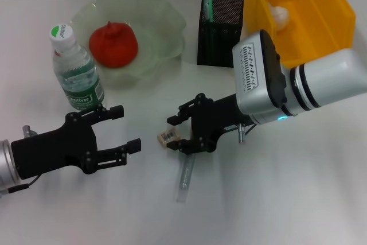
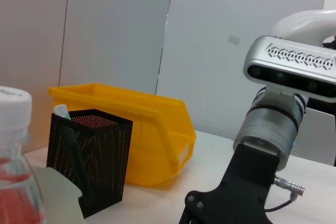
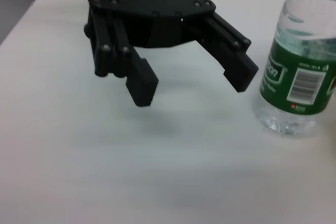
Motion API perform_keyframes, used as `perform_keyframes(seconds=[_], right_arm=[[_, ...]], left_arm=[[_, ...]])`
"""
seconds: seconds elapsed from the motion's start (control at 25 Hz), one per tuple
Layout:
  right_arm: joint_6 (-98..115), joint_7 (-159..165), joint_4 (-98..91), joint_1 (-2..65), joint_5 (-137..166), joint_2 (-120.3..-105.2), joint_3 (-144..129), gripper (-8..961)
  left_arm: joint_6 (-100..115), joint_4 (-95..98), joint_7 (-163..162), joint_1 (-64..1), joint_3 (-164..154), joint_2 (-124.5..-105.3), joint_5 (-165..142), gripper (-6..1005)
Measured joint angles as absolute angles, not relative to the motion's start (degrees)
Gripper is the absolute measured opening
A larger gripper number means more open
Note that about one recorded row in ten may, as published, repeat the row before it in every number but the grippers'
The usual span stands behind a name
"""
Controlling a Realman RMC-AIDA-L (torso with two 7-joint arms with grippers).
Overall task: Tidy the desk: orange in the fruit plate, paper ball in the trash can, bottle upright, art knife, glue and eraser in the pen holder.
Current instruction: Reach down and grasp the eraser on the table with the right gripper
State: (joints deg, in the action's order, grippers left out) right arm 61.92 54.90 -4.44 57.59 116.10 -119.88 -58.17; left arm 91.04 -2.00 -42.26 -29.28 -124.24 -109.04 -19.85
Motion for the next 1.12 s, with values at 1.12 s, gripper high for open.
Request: perform_keyframes(seconds=[1.12], right_arm=[[60.64,53.17,-2.73,58.71,116.38,-119.88,-58.18,382]], left_arm=[[91.39,-1.58,-41.4,-28.65,-121.99,-109.69,-19.77,844]])
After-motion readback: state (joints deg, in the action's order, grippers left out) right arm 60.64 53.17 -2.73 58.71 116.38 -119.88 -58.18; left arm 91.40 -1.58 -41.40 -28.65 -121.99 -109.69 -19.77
